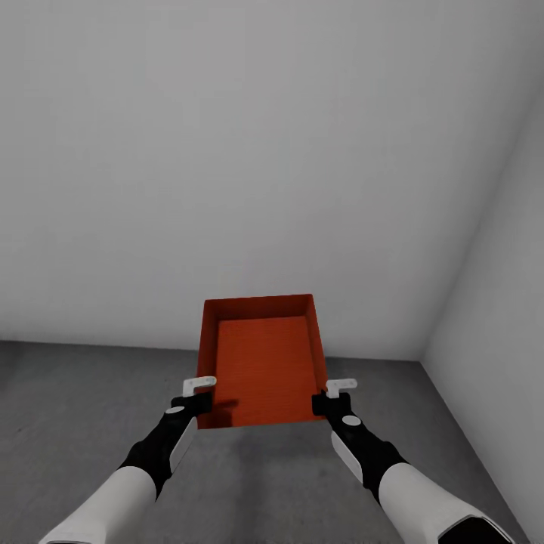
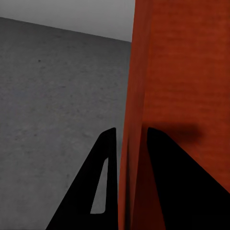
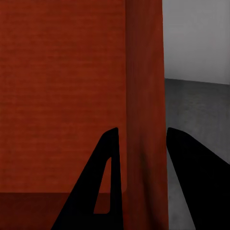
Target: Move the two storage containers from the living room to the garage. In the garage, place one container on the floor and stack the other container on top of it (either order is fine).
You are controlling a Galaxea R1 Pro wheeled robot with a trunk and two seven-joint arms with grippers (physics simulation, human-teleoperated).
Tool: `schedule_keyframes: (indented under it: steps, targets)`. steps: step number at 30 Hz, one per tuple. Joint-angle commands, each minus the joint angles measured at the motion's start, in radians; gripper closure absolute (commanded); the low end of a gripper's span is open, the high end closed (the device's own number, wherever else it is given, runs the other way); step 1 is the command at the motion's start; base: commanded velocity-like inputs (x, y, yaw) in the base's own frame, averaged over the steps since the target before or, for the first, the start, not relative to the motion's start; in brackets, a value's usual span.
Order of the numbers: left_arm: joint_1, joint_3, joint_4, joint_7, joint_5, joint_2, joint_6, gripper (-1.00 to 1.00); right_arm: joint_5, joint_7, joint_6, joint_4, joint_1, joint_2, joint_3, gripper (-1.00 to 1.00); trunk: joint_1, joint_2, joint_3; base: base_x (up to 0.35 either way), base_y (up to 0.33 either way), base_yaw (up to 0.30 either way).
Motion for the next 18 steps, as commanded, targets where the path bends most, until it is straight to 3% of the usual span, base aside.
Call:
schedule_keyframes:
  steps: [1,18]
  targets:
    - [-0.001,0.011,-0.006,0.009,-0.005,0.001,0.003,1.00,-0.017,-0.071,-0.006,0.062,-0.001,-0.056,-0.011,1.00,0.000,-0.001,-0.003,0.000,0.000,0.000]
    - [-0.001,0.011,-0.007,0.009,-0.005,0.001,0.003,1.00,-0.017,-0.071,-0.006,0.062,-0.002,-0.056,-0.011,1.00,0.000,-0.001,-0.030,0.000,0.000,0.000]
